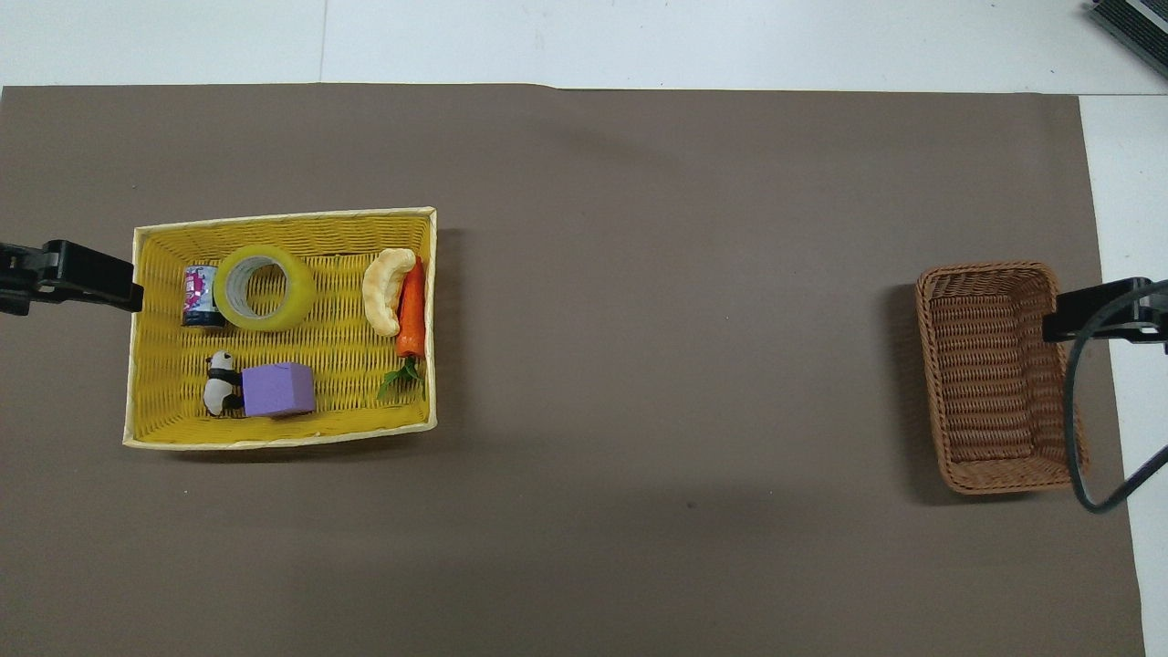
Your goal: Move tape to another basket
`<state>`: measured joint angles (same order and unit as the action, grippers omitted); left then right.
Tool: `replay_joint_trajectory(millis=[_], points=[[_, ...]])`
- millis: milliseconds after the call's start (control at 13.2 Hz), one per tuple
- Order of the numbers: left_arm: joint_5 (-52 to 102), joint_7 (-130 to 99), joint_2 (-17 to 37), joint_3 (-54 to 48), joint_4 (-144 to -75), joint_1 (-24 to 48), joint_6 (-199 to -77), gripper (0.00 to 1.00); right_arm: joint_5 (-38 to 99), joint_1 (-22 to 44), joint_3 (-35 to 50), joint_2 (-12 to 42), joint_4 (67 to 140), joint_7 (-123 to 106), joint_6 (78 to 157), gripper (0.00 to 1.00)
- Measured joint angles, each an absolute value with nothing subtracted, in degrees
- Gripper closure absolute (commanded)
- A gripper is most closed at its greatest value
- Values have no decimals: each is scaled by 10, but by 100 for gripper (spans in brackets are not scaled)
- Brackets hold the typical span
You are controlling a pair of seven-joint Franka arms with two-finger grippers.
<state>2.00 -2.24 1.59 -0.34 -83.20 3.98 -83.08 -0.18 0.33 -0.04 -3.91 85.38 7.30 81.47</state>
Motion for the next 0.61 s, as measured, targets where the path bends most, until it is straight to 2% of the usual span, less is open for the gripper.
replay_joint_trajectory(millis=[607], points=[[14, 6, 16, 0, -827, 40, -827, 0, -2, 3, 0, -39, 854, 73, 815, 0]])
